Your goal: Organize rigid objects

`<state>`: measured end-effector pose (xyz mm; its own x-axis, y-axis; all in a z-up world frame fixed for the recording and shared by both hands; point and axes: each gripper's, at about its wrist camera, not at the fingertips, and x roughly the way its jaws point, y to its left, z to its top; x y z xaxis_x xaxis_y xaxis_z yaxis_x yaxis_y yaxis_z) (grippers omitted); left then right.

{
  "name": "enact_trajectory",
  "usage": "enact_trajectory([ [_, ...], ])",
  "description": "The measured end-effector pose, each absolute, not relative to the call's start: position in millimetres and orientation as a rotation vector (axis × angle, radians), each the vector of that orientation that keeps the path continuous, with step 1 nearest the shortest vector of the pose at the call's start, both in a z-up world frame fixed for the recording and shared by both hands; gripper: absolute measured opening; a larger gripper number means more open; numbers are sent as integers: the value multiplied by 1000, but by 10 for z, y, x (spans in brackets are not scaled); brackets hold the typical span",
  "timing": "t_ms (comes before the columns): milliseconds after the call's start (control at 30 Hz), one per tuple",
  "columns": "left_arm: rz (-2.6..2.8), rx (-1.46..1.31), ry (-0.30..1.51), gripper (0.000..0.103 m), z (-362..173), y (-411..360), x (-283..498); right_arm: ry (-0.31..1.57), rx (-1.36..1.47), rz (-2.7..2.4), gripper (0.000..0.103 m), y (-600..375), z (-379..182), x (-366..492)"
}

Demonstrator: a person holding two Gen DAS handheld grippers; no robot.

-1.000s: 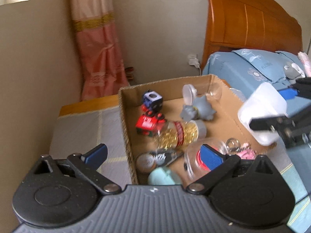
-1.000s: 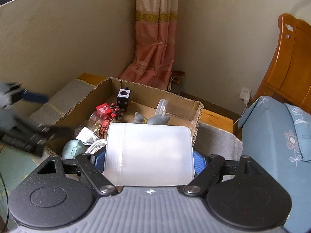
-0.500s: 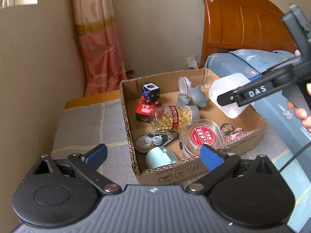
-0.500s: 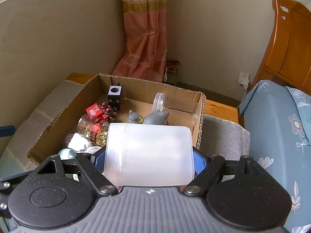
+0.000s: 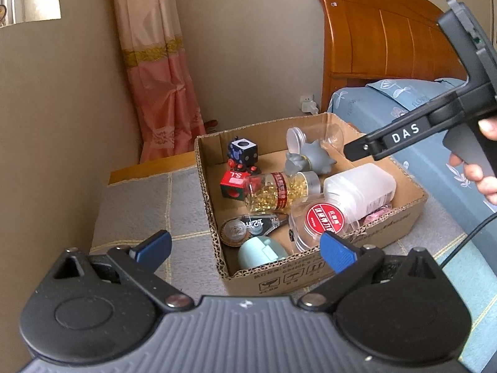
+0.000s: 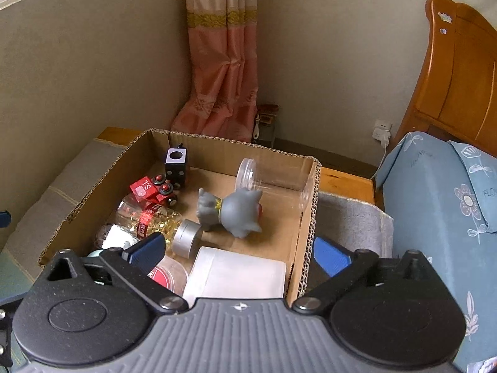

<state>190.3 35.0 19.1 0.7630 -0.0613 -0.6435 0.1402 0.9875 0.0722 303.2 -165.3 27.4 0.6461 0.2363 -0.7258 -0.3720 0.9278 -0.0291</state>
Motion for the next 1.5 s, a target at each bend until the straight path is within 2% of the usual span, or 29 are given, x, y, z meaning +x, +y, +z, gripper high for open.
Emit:
enact_trajectory([
  [500,-37,165,651,101,244,289,1662,790,-128,290,103,-1760,436,2537],
  [933,-11,108,771,101,75,218,1302,765,-67,94,103,-1777,130,1532],
  [1133,13,78,791,101,54,179,1104,818,25,57,103,-1800,-18,1216],
  [1500,37,61,808,101,204,138,915,808,31,72,103,-1757,115,917],
])
